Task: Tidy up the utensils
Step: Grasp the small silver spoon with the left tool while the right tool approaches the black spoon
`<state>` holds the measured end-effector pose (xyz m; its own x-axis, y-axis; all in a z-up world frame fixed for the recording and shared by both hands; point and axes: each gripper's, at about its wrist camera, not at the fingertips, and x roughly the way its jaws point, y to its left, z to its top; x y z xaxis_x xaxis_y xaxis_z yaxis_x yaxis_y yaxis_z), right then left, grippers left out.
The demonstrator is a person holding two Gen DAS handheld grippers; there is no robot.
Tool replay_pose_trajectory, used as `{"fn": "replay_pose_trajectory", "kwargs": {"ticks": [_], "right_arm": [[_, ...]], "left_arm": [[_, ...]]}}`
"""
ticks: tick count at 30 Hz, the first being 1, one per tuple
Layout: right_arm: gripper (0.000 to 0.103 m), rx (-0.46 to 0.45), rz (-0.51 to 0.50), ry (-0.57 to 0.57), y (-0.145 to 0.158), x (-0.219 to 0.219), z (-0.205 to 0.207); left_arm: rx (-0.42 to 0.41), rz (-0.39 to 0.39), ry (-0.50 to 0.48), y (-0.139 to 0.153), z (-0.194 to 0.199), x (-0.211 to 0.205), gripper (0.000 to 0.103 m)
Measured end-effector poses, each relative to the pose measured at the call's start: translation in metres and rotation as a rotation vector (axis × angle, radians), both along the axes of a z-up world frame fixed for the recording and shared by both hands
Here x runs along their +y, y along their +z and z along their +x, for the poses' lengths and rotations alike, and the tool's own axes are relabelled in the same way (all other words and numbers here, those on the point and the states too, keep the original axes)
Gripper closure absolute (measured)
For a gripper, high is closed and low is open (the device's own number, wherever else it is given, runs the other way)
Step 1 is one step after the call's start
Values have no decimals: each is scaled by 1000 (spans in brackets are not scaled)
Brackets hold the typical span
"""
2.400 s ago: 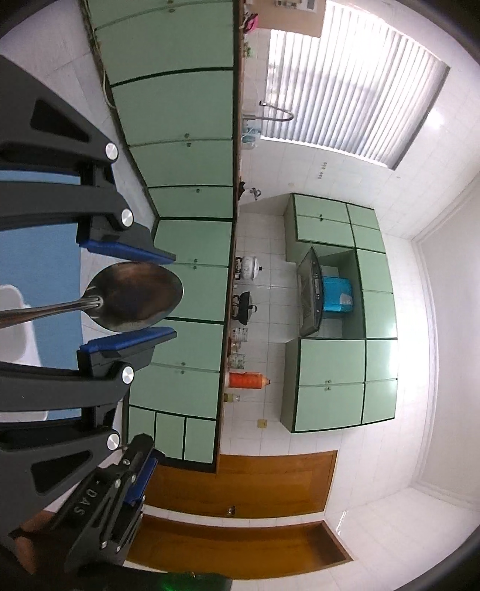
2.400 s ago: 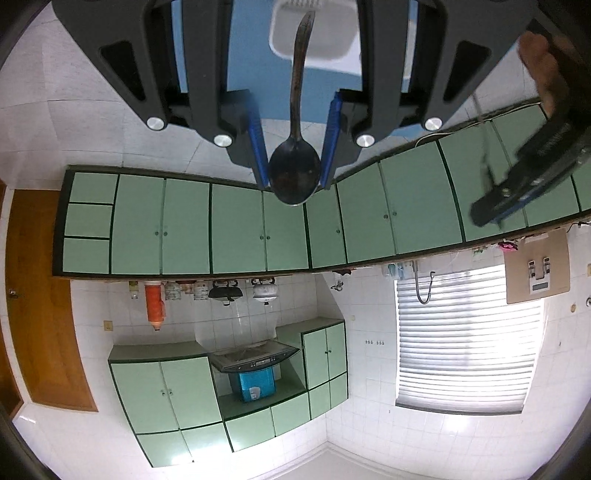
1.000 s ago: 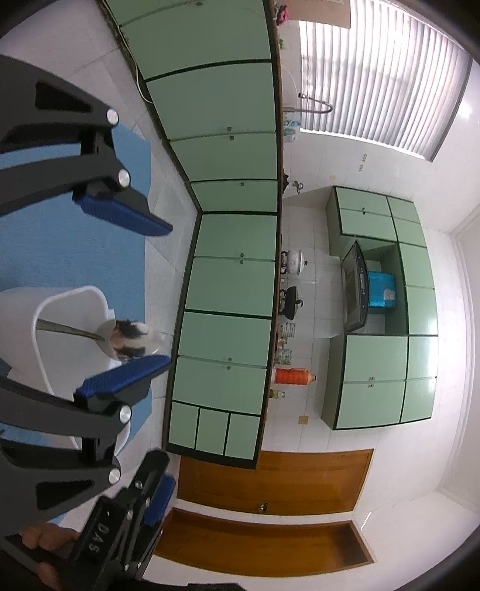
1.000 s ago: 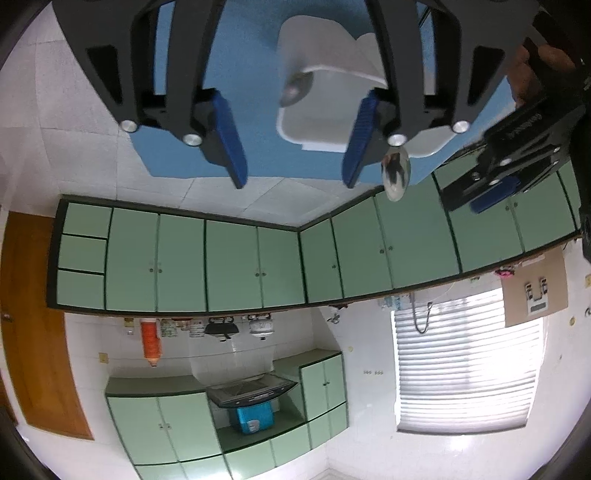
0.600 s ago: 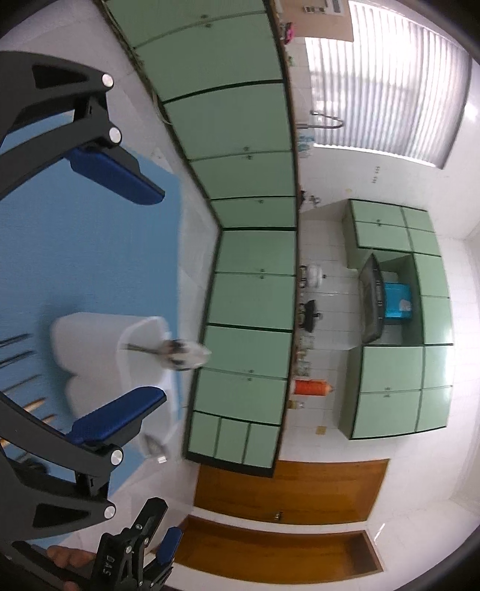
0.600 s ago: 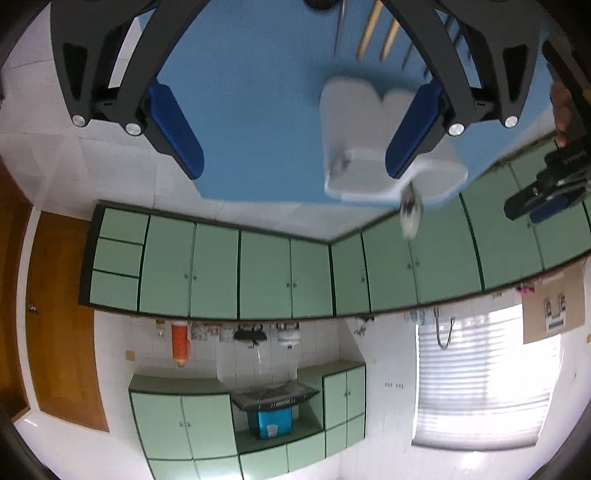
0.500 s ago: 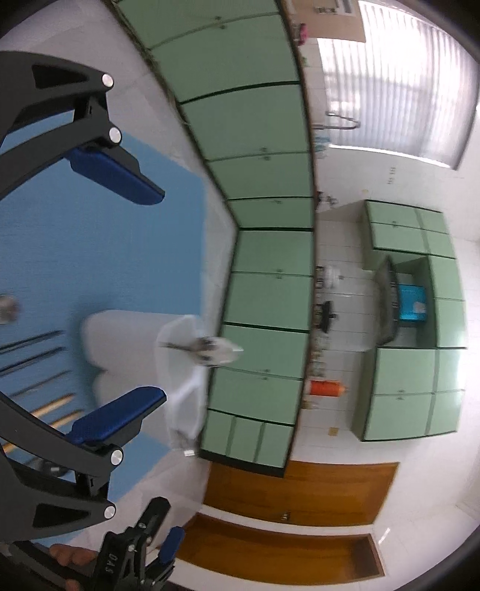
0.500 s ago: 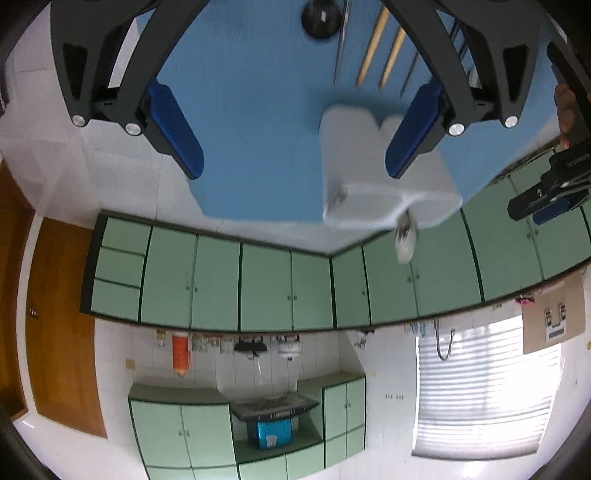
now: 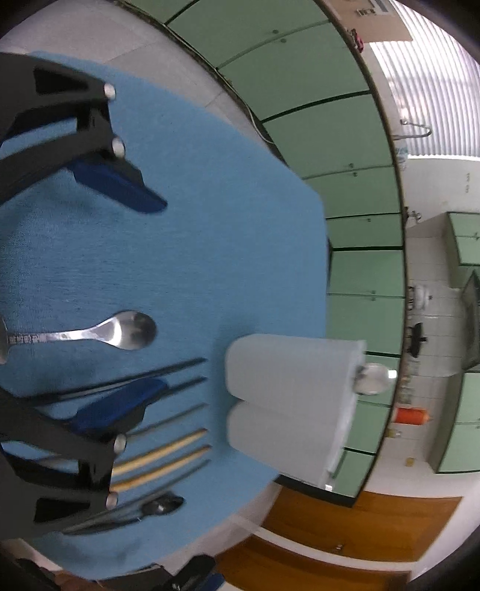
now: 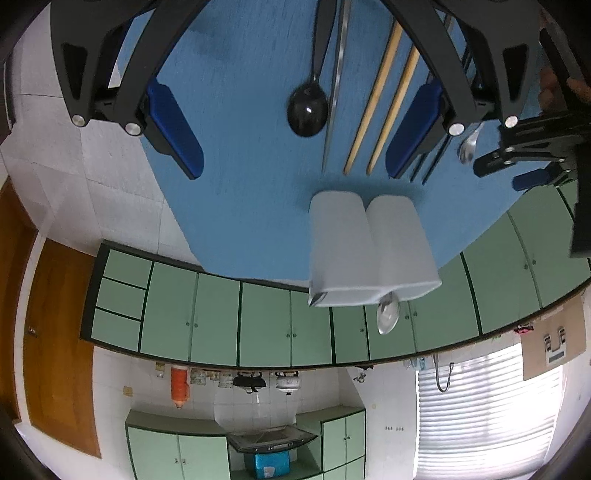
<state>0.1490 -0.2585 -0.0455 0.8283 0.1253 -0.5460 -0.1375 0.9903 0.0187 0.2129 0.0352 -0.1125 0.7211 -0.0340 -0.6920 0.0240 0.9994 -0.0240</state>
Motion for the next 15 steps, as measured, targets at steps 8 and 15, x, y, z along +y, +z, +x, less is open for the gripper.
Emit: {"fn": "replay_pose_trajectory", "kwargs": {"ticks": [8,15], "right_arm": [[7,27,9,-3,-12,-1,3],[8,41,-5,6,-17,1,7]], "left_arm": [[72,-3,-33,-16,6,-8,36],[78,-14,-51,-20,7,-9,65]]}}
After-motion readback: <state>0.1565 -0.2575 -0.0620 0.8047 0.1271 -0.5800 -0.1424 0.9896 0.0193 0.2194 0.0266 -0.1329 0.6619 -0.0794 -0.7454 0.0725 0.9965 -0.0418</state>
